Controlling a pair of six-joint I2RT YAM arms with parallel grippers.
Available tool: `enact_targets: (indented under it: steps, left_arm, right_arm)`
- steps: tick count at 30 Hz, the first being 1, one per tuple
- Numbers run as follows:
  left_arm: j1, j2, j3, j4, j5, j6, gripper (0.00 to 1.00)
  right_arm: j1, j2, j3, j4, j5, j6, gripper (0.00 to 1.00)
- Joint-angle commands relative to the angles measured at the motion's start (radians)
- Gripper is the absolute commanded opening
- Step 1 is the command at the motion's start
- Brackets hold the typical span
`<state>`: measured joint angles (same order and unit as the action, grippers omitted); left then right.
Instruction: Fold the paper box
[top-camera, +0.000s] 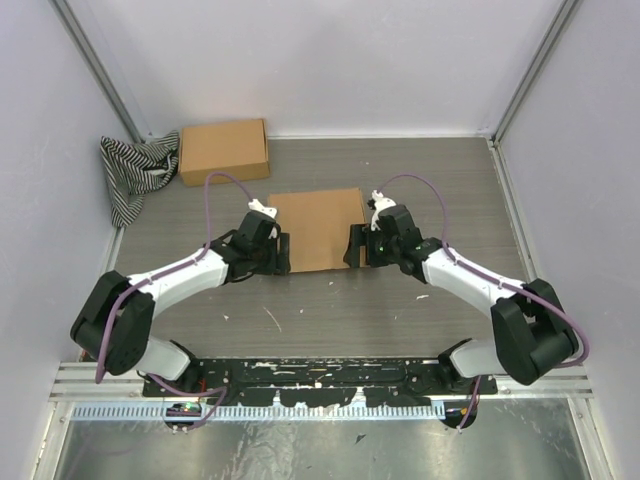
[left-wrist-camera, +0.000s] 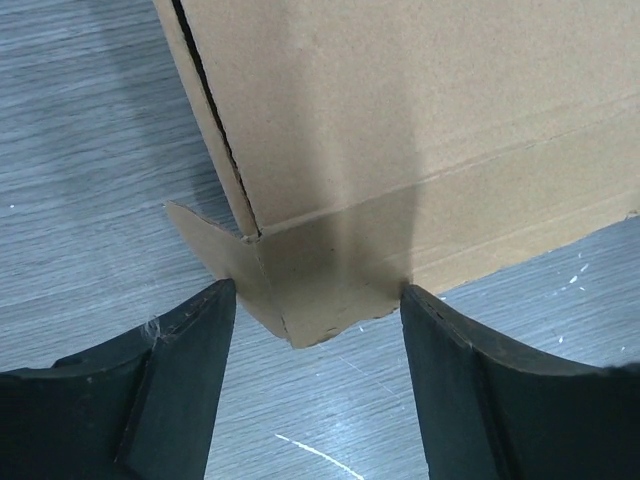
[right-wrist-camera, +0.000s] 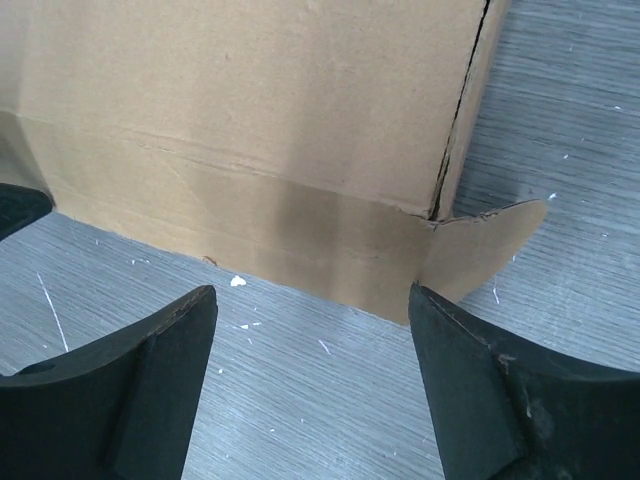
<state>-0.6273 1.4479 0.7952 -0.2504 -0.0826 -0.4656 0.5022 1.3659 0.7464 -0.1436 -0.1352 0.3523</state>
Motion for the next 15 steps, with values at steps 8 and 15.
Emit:
enact_targets:
  steps: [8, 15]
  left_arm:
    - [-0.004, -0.056, 0.008, 0.014, 0.071, -0.008, 0.68]
    - [-0.004, -0.031, 0.007, 0.033, 0.047, -0.013, 0.73]
  right_arm:
    - [0.004, -0.044, 0.025, -0.020, 0.175, 0.015, 1.00]
    - [0.003, 0.033, 0.027, 0.048, 0.205, -0.016, 1.00]
